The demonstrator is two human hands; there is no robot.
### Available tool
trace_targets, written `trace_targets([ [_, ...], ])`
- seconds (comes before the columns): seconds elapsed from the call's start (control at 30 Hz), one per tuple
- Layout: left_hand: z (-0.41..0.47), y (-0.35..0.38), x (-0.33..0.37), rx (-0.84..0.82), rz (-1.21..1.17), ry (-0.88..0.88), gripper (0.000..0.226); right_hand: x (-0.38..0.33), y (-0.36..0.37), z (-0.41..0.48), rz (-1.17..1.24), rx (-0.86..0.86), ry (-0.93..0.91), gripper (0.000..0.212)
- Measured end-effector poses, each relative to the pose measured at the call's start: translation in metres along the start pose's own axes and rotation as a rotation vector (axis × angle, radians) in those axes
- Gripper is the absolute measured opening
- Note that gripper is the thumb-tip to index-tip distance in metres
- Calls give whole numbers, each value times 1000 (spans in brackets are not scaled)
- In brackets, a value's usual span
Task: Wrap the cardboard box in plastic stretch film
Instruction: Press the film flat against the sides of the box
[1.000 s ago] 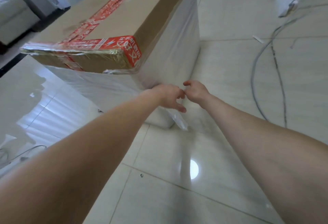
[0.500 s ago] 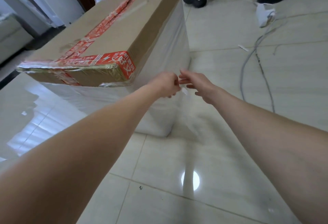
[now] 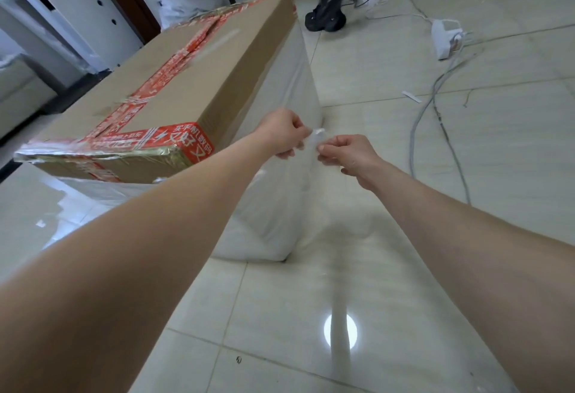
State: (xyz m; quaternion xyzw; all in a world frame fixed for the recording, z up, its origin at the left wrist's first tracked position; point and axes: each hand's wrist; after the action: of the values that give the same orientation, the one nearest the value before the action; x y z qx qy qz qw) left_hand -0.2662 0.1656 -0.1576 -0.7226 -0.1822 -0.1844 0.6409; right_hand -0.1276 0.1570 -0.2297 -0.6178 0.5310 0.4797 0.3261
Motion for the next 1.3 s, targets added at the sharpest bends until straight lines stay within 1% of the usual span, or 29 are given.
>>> trace_targets([
  [0.03,2,0,2,-20,14,10,26,-1,-1,1,32,20,-6,24],
  [0.1,5,-2,8,-96,117,26,52,-3,-1,5,87,39,-8,22],
  [0.17,6,-4,12,-220,336,21,82,-4,0,8,118,40,-6,19],
  [0.2,6,-3,12,-277,484,25,89,-4,0,9,137,37,-10,18],
  [0.23,6,-2,11,-314,613,30,87,-4,0,10,155,35,-14,18],
  [0.27,6,-3,10,-325,690,31,77,-3,1,11,166,40,-14,19],
  [0.3,5,-6,9,-313,696,26,60,-2,1,12,169,48,-12,20],
  [0.37,7,-16,7,-275,552,-10,31,1,2,15,168,54,-5,21],
  [0.43,10,-28,11,-253,411,-53,17,3,5,18,176,56,-4,22],
  [0.47,12,-34,13,-244,367,-65,15,3,7,20,180,59,-8,21],
  [0.67,21,-46,19,-181,316,-87,15,3,16,28,209,88,-15,17],
  [0.73,21,-43,18,-214,249,-149,18,3,16,31,207,98,-17,15],
  [0.8,20,-41,20,-295,179,-227,27,4,16,34,211,104,-24,15],
  [0.9,21,-41,22,-381,216,-254,35,7,19,40,205,106,-25,16],
  [1.0,23,-47,27,-375,234,-244,30,6,26,44,186,98,-6,10],
  [1.13,19,-56,36,-362,228,-263,26,-5,34,51,182,96,24,21],
  [1.23,15,-55,43,-297,286,-219,22,-13,29,52,156,100,46,24],
  [1.3,16,-53,49,-249,343,-182,16,-15,24,53,139,106,54,19],
])
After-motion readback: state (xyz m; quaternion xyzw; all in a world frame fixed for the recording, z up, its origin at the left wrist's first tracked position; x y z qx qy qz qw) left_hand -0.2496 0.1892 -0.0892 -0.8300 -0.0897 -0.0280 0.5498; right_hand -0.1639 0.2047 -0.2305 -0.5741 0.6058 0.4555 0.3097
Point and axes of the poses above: each hand's wrist, its own z-axis towards the middle knuckle, its own y-axis out of the palm, x = y × z, and after that the axes turned 8 degrees about y, right-handed
